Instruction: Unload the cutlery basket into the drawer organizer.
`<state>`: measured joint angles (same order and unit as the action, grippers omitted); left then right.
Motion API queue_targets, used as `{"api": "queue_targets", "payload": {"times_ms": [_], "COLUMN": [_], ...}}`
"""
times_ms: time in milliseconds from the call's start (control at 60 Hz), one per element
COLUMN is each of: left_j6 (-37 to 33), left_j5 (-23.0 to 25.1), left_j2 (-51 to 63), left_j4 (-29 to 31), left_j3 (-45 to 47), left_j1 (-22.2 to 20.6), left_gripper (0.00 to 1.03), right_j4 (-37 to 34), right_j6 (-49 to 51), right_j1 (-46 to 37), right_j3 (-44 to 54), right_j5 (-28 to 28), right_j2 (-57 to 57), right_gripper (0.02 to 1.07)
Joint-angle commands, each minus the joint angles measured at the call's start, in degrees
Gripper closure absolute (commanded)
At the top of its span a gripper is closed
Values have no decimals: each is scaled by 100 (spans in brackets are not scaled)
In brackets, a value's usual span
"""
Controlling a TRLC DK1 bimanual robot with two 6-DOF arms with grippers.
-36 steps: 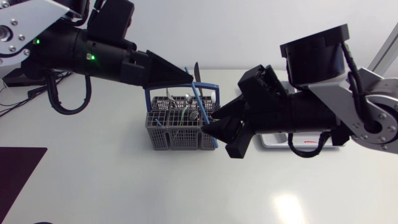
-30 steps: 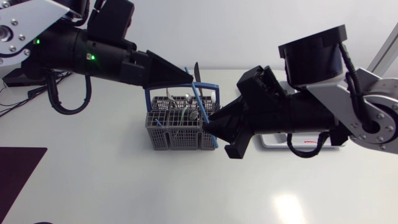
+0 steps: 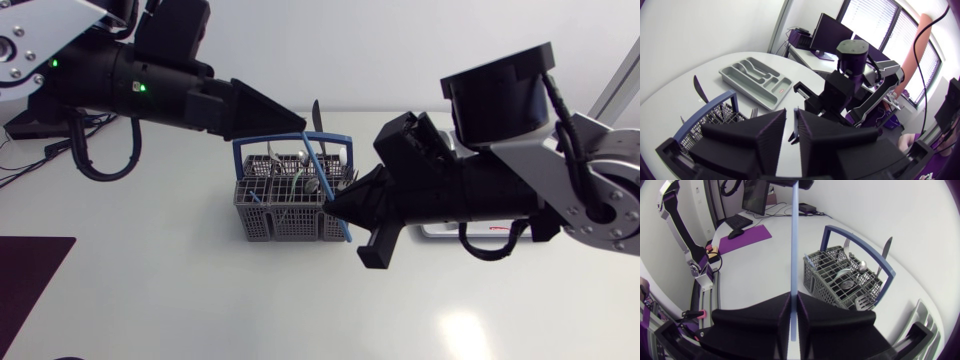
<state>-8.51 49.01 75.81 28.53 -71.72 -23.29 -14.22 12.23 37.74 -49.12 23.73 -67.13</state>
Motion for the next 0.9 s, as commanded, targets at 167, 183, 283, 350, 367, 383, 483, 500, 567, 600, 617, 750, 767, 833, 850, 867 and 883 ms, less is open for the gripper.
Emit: {"api": "queue_targets", "payload": {"times_ms": [167, 183, 283, 350, 367, 383, 483, 500, 567, 600, 617, 750, 767, 833, 850, 867, 883], "left_j6": [219, 227, 210, -54, -115, -230, -871, -959, -1364, -1750, -1838, -2541, -2691, -3025, -3042, -3130, -3209], "left_j5": [12, 12, 3, 3, 3, 3, -41, -67, -208, -410, -463, -885, -973, -1157, -1166, -1228, -1298], "left_j2": [30, 21, -93, -225, -260, -295, -427, -444, -506, -594, -611, -778, -814, -857, -857, -857, -857], "left_j4": [-129, -138, -190, -164, -155, -155, 56, 73, 161, 188, 188, 188, 188, 188, 188, 188, 188], "left_j3": [-448, -465, -562, -536, -518, -492, -281, -237, -35, 203, 282, 791, 915, 1143, 1152, 1213, 1257], "left_j1": [492, 536, 852, 1125, 1186, 1292, 1459, 1476, 1494, 1485, 1476, 1301, 1248, 1160, 1151, 1107, 1081], "left_gripper": [5, 5, 5, 5, 5, 5, 5, 5, 5, 5, 5, 5, 5, 5, 5, 5, 5], "right_j4": [-450, -477, -714, -837, -872, -907, -942, -942, -916, -863, -837, -556, -529, -389, -362, -318, -301], "right_j6": [113, 131, 254, 342, 377, 394, 421, 421, 421, 394, 377, 148, 122, -19, -36, -80, -124], "right_j1": [41, 23, -320, -759, -917, -1075, -1726, -1814, -2227, -2482, -2570, -3220, -3273, -3457, -3475, -3510, -3545], "right_j3": [404, 412, 614, 711, 738, 755, 808, 817, 781, 729, 702, 342, 298, 52, 26, -53, -124], "right_j5": [9, 9, 9, 97, 132, 176, 247, 255, 282, 282, 282, 220, 194, 62, 44, 0, -26], "right_j2": [482, 508, 833, 1009, 1036, 1062, 1080, 1062, 904, 693, 614, -353, -459, -1003, -1074, -1241, -1381], "right_gripper": [101, 101, 101, 101, 101, 101, 101, 101, 101, 101, 101, 101, 101, 101, 101, 101, 101]}}
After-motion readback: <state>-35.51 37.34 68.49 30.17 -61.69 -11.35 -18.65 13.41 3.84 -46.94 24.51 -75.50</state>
